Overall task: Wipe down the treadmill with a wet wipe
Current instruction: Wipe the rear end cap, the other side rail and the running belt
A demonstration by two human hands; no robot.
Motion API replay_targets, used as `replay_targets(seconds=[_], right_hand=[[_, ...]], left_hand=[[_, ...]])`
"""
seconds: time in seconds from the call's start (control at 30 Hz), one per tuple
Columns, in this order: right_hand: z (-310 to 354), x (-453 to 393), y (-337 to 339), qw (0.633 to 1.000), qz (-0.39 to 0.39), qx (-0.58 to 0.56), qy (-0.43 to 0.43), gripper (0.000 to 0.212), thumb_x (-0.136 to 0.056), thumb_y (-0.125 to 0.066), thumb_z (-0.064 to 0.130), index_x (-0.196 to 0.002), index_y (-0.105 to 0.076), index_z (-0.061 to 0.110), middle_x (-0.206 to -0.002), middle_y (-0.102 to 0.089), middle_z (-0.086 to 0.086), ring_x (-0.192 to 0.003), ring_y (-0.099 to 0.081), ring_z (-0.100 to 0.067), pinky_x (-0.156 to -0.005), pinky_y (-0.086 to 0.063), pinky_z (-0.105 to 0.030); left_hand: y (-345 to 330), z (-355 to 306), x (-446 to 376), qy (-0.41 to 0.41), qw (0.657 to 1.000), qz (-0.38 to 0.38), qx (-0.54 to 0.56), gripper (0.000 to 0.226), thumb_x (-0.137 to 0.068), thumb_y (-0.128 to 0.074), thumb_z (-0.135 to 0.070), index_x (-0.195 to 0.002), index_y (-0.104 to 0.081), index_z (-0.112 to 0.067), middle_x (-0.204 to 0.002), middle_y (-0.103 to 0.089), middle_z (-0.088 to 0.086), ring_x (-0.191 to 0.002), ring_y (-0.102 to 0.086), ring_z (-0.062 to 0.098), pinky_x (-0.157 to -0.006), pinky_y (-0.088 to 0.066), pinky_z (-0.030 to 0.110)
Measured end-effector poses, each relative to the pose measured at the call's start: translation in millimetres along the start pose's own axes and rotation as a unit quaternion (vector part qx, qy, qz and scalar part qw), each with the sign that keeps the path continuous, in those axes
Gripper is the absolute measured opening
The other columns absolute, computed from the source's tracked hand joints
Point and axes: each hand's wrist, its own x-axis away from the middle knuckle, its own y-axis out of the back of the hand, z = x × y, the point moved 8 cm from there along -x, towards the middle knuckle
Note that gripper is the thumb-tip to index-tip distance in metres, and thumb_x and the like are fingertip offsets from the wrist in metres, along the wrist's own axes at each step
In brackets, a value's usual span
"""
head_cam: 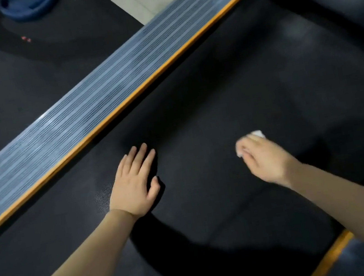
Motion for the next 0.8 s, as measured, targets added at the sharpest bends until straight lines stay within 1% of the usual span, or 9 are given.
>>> replay_targets(seconds=[0.07,0.2,0.33,0.4,0.5,0.6,0.67,0.73,0.8], right_hand=[[33,-60,0,1.000,-0.004,0.008,0.019,0.016,-0.096,-0.044,0.006,-0.093,-0.057,0.014,-0.096,-0.059,-0.001,-0.091,-0.051,-0.022,-0.080,-0.034,-0.023],[78,-167,-10,1.000,0.011,0.025,-0.014,0.019,-0.094,-0.047,0.008,-0.110,-0.058,0.010,-0.109,-0.061,-0.008,-0.103,-0.051,-0.028,-0.090,-0.046,-0.035],[81,-202,-3,0.996,-0.036,-0.021,-0.084,0.036,-0.094,-0.056,0.016,-0.127,-0.042,0.017,-0.094,-0.051,0.004,-0.096,-0.054,-0.018,-0.081,-0.053,-0.038],[71,-196,10,0.991,-0.074,0.042,-0.106,0.033,-0.094,-0.057,0.024,-0.124,-0.048,0.012,-0.113,-0.056,-0.007,-0.101,-0.058,-0.024,-0.081,-0.052,-0.038],[57,-159,6,0.995,-0.043,0.069,-0.064,0.017,-0.093,-0.046,0.008,-0.102,-0.059,0.014,-0.131,-0.053,-0.012,-0.112,-0.056,-0.030,-0.089,-0.043,-0.034],[37,-65,1,0.996,-0.055,0.074,-0.015,0.018,-0.083,-0.053,-0.002,-0.087,-0.058,0.015,-0.109,-0.063,-0.010,-0.087,-0.063,-0.031,-0.075,-0.046,-0.031],[0,16,-8,0.995,-0.050,0.042,-0.072,0.009,-0.082,-0.053,0.005,-0.085,-0.057,0.012,-0.108,-0.067,-0.010,-0.087,-0.067,-0.034,-0.073,-0.054,-0.035],[-36,98,-23,0.986,0.022,0.043,-0.160,0.014,-0.086,-0.049,0.014,-0.096,-0.058,0.016,-0.124,-0.064,-0.006,-0.104,-0.066,-0.027,-0.080,-0.055,-0.037],[-56,160,-31,0.971,0.077,0.066,-0.215,0.017,-0.084,-0.055,0.016,-0.099,-0.056,0.024,-0.126,-0.063,0.000,-0.102,-0.066,-0.021,-0.075,-0.055,-0.032]], left_hand=[[1,1,-5,0.001,1.000,-0.005,-0.001,0.065,-0.092,-0.039,-0.039,-0.152,-0.037,-0.016,-0.160,-0.030,0.007,-0.150,-0.020,0.030,-0.123,-0.012,0.043],[-1,4,-4,-0.005,1.000,-0.005,0.009,0.065,-0.090,-0.040,-0.036,-0.152,-0.038,-0.015,-0.160,-0.030,0.008,-0.150,-0.022,0.030,-0.122,-0.017,0.047],[-1,3,-6,-0.007,1.000,-0.004,0.009,0.066,-0.090,-0.041,-0.035,-0.152,-0.038,-0.014,-0.160,-0.030,0.009,-0.150,-0.022,0.030,-0.121,-0.019,0.048],[0,4,-6,-0.009,1.000,-0.005,0.006,0.066,-0.089,-0.041,-0.035,-0.152,-0.038,-0.014,-0.160,-0.030,0.009,-0.150,-0.023,0.030,-0.121,-0.019,0.049],[1,4,-7,-0.004,1.000,-0.003,0.001,0.066,-0.089,-0.040,-0.036,-0.152,-0.038,-0.015,-0.160,-0.030,0.009,-0.150,-0.022,0.030,-0.122,-0.018,0.048],[1,3,-7,0.000,1.000,-0.004,0.001,0.066,-0.089,-0.039,-0.036,-0.151,-0.038,-0.015,-0.160,-0.031,0.010,-0.149,-0.023,0.032,-0.122,-0.017,0.047],[0,4,-6,0.002,1.000,-0.001,-0.003,0.066,-0.090,-0.039,-0.037,-0.152,-0.037,-0.015,-0.160,-0.031,0.010,-0.150,-0.022,0.031,-0.122,-0.017,0.047],[0,3,-5,0.003,1.000,0.002,-0.005,0.066,-0.090,-0.039,-0.037,-0.152,-0.037,-0.015,-0.160,-0.031,0.010,-0.150,-0.022,0.031,-0.122,-0.016,0.046],[0,2,-6,0.001,1.000,0.003,-0.005,0.066,-0.089,-0.040,-0.037,-0.152,-0.037,-0.014,-0.159,-0.031,0.011,-0.149,-0.022,0.032,-0.123,-0.014,0.045]])
